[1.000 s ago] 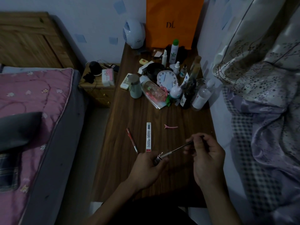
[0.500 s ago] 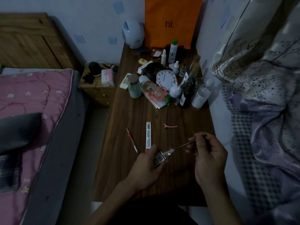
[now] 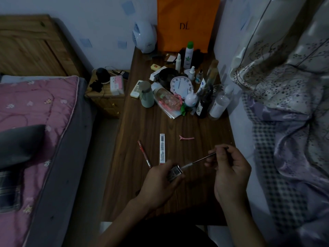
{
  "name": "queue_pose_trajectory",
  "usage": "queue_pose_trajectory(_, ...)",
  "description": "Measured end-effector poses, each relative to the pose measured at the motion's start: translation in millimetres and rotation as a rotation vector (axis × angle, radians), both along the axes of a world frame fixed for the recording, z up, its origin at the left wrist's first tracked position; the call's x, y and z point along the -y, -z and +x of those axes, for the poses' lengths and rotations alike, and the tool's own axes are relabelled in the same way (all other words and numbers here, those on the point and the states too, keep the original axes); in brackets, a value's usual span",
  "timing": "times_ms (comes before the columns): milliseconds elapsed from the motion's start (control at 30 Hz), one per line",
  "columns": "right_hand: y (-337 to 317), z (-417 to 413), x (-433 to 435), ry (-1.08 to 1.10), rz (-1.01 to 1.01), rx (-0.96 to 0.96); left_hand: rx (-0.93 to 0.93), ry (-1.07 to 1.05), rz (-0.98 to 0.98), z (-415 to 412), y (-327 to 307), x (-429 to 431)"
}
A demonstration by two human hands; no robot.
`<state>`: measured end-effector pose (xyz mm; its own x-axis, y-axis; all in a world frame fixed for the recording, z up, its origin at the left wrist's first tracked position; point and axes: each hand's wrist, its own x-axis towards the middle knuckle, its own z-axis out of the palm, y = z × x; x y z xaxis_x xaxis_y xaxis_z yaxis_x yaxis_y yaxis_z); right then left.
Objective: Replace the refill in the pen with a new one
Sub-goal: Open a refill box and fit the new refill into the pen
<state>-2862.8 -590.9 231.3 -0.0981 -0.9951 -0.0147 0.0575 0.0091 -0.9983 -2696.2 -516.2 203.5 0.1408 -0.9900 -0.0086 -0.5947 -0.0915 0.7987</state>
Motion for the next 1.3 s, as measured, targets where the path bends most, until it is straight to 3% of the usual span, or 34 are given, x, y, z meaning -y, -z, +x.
queue_pose_trajectory(333,5,7,0,-0.046,0.110,0.009,-0.002,-0.011,-0.006,-5,-7,1)
queue_pose_trajectory(633,15,12,-8,-0.180,0.163,-0.154,0.025,-0.002,0.000,-7,-11,2)
queue_pose_trajectory(767,15,13,-11,-0.347,0.135,-0.316,0.017,-0.008,0.009,-7,-10,3)
queue_pose_trajectory(867,12,13,-14,-0.442,0.116,-0.327,0.010,-0.009,0.012,-7,-10,3)
queue_pose_trajectory(1300,16,15,-18,-0.373,0.005,-0.350,0.005,-0.053,-0.017,-3,-2,2)
